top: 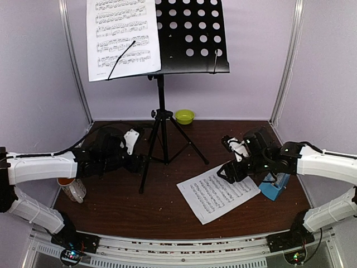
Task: Set up the instrument practice props
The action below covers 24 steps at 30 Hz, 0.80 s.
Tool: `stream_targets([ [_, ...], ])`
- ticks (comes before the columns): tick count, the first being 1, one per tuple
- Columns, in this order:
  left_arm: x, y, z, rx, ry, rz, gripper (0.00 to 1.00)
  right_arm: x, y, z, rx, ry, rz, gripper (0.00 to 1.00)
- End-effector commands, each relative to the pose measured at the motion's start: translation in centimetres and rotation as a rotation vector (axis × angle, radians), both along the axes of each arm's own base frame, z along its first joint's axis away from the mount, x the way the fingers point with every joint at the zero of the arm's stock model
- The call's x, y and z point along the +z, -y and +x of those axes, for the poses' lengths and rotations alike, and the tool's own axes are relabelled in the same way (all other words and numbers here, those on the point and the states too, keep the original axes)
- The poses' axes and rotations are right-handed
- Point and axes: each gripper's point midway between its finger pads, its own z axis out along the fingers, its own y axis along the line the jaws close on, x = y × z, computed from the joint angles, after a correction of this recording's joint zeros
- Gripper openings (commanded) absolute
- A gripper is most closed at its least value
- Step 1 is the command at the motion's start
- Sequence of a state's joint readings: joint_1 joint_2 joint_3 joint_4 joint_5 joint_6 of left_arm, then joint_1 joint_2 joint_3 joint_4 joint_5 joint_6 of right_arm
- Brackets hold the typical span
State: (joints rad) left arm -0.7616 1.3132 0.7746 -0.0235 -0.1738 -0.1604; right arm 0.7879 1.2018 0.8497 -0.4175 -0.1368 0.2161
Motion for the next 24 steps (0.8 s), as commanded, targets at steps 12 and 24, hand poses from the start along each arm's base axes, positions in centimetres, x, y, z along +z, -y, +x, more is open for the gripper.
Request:
stream_targets([
  [12,-2.1,10.2,-11.7,-0.596,0.109,0.160,0.68,-8.2,3.0,-1.4,0.010,-0.247,-0.238,0.43],
  [24,-5.0,15.8,-16.6,-0.743,-0.036,0.085,0.61,-13.2,4.0,-3.2,-0.009,-0.410,-0.294,0.21],
])
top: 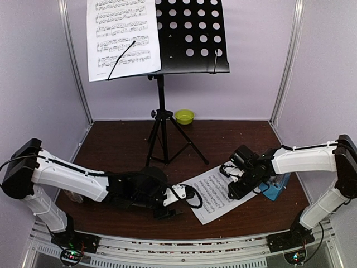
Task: Set up the instrument practice props
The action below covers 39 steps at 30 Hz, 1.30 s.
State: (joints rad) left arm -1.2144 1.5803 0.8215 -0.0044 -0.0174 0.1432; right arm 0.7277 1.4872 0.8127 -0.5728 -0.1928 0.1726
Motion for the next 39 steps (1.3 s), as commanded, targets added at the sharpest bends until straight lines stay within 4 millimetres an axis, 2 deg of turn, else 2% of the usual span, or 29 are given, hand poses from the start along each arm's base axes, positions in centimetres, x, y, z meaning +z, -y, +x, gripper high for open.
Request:
stream_targets([
  [1,3.4,1.9,-0.8,0.060,-0.141,-0.191,0.60,-1.2,-0.1,-0.7,-0.029,-0.059,0.015,0.20],
  [4,2.9,1.0,-1.4,0.159,-0.273,-0.242,0.59,-2.2,-0.5,-1.5,-0.037,-0.113,0.032,0.17],
  [8,1.8,-0.3,-1.8,0.244,-0.358,-0.254,0.58,-3.5,-1.4,-2.3,-0.072,-0.177,0.083,0.16],
  [13,2.4,-1.9,-0.9,0.432,-0.461,-0.360,0.59,-4.0,-4.8,-1.7,-0.159,-0.213,0.207,0.16],
  [18,2.4,-3.7,-0.6,0.562,-0.531,-0.411,0.60,-3.1,-9.8,-0.1,-0.229,-0.201,0.339,0.16],
  [21,2.4,-4.3,-0.5,0.627,-0.581,-0.438,0.62,-2.4,-11.9,0.7,-0.268,-0.206,0.405,0.16],
  [25,2.9,-4.6,-0.4,0.709,-0.667,-0.499,0.64,0.7,-13.3,1.2,-0.273,-0.181,0.527,0.17],
  [29,2.6,-5.7,-0.1,0.832,-0.785,-0.616,0.64,4.6,-12.9,1.1,-0.213,-0.097,0.588,0.20],
  [32,1.5,-6.7,0.1,0.925,-0.860,-0.676,0.63,6.3,-11.6,0.8,-0.166,-0.037,0.555,0.21],
  [35,0.4,-6.7,0.3,1.000,-0.905,-0.663,0.63,5.9,-9.1,0.9,-0.147,0.025,0.440,0.21],
  [39,-0.7,-5.9,0.7,1.054,-0.957,-0.697,0.60,3.2,-5.3,1.6,-0.163,0.043,0.290,0.21],
])
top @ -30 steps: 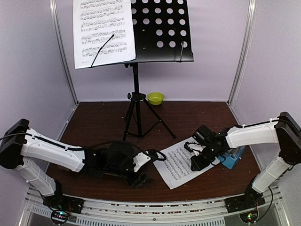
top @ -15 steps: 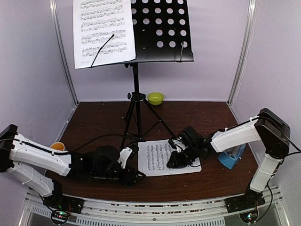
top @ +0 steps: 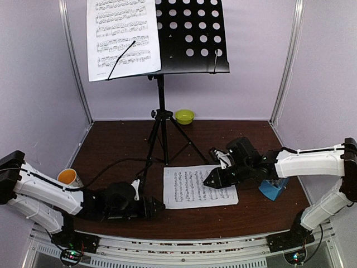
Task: Set up the instrument practice props
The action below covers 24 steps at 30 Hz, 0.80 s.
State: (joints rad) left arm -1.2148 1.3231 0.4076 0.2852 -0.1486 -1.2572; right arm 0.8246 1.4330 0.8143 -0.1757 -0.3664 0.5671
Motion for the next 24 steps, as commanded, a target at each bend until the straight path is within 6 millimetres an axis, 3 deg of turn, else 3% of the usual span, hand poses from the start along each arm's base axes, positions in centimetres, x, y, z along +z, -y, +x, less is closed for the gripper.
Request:
stream_targets([
  [1,0.4,1.5,1.2,0.130,-0.072,-0.138,0.58,-4.6,5.5,0.5,-0.026,-0.010,-0.250,0.20],
  [4,-0.6,1.3,1.6,0.190,-0.109,-0.155,0.54,-6.2,6.8,0.6,-0.030,-0.018,-0.310,0.20],
  [9,-1.6,1.8,2.1,0.257,-0.160,-0.158,0.51,-8.5,7.0,-0.1,-0.001,-0.062,-0.344,0.18],
  [13,-3.1,2.8,2.1,0.276,-0.213,-0.166,0.48,-8.9,7.1,-0.5,0.000,-0.071,-0.331,0.18],
  [17,-4.3,2.3,2.4,0.346,-0.256,-0.214,0.46,-9.5,7.0,-1.3,0.010,-0.098,-0.321,0.18],
  [24,-4.3,4.3,3.4,0.325,-0.227,-0.227,0.39,-10.0,6.7,-2.4,0.018,-0.121,-0.305,0.18],
])
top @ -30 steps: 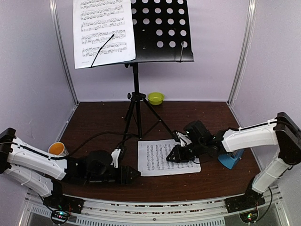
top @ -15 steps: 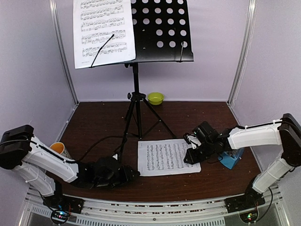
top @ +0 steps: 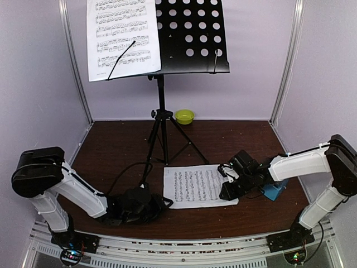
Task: Set up the instrument practice props
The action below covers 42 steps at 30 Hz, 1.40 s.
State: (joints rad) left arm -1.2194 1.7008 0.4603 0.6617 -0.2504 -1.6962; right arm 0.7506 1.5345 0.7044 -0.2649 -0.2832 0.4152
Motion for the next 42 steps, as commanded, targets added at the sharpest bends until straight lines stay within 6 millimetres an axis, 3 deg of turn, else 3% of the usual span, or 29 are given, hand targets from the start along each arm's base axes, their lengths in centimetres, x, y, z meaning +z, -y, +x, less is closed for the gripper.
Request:
stream_targets([
  [1,-0.6,1.2,0.6,0.000,0.007,0.004,0.38,-1.1,0.0,-1.8,0.016,-0.048,0.002,0.17],
  [6,-1.0,1.1,2.1,0.036,0.010,0.013,0.29,-1.1,-0.5,-3.1,0.021,-0.074,0.035,0.17],
  [11,-0.5,1.0,3.2,0.025,0.040,0.051,0.08,0.5,-1.4,-3.7,0.037,-0.069,0.123,0.19],
  [13,0.2,1.1,3.2,-0.017,0.073,0.097,0.00,2.3,-2.0,-3.3,0.053,-0.027,0.167,0.22],
  [18,2.6,0.6,1.9,-0.289,0.237,0.447,0.00,8.5,-2.6,-1.4,0.084,0.123,0.277,0.38],
  [22,4.8,0.1,0.3,-0.486,0.403,0.622,0.00,12.8,-1.6,0.7,0.045,0.247,0.353,0.63],
  [26,6.1,-0.3,-2.1,-0.662,0.552,0.688,0.00,15.9,-0.5,1.9,0.055,0.397,0.383,0.78],
  [30,8.7,-0.2,-4.6,-0.855,0.767,0.767,0.00,17.9,0.0,1.8,0.120,0.492,0.396,0.87],
  [33,11.2,-0.8,-5.4,-0.923,0.898,0.806,0.00,19.2,-0.4,0.5,0.229,0.545,0.420,1.00],
  [37,15.5,-1.9,-5.7,-0.970,1.073,0.816,0.00,20.9,-1.2,-1.9,0.386,0.568,0.479,1.00],
  [42,19.5,-2.3,-6.1,-1.017,1.217,0.828,0.00,23.5,-2.4,-3.3,0.476,0.594,0.560,0.99],
])
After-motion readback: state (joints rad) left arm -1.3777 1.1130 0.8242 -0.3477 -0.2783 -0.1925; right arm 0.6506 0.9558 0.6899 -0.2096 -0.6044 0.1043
